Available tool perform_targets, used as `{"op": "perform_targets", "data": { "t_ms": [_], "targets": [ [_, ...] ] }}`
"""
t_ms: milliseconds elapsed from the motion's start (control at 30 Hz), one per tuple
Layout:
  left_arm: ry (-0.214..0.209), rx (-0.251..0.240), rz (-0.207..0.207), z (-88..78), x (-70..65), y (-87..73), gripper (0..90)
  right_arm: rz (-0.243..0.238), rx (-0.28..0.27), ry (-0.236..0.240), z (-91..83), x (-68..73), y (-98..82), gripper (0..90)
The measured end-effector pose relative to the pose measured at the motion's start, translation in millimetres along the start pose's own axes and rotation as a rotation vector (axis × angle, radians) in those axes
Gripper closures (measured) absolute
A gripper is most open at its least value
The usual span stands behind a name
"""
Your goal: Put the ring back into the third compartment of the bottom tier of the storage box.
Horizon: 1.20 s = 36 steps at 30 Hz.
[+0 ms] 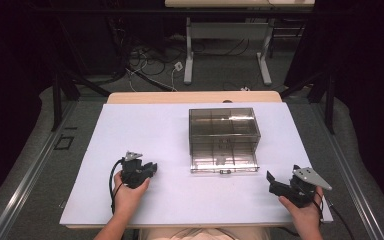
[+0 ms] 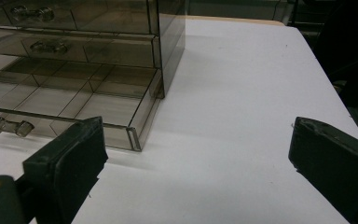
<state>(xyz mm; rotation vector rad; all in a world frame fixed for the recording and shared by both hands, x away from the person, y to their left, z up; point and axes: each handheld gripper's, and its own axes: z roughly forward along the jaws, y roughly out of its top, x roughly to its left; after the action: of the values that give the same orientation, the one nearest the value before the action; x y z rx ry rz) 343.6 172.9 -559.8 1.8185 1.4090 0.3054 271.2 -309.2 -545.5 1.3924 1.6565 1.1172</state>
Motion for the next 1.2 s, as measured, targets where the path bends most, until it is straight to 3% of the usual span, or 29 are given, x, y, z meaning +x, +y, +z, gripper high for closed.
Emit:
{"op": "perform_targets", "data": {
  "t_ms": [633, 1200],
  "targets": [
    [-0.003, -0.037, -0.012, -6.0, 1.2, 2.0, 74.5, -0.004, -0.001, 0.002, -0.2, -1.0, 0.2, 3.8],
    [0.011, -0.081, 0.021, -13.6, -2.3, 3.8, 74.5, -0.003, -0.011, -0.001, 0.3, -1.6, 0.1, 3.9]
  ]
}}
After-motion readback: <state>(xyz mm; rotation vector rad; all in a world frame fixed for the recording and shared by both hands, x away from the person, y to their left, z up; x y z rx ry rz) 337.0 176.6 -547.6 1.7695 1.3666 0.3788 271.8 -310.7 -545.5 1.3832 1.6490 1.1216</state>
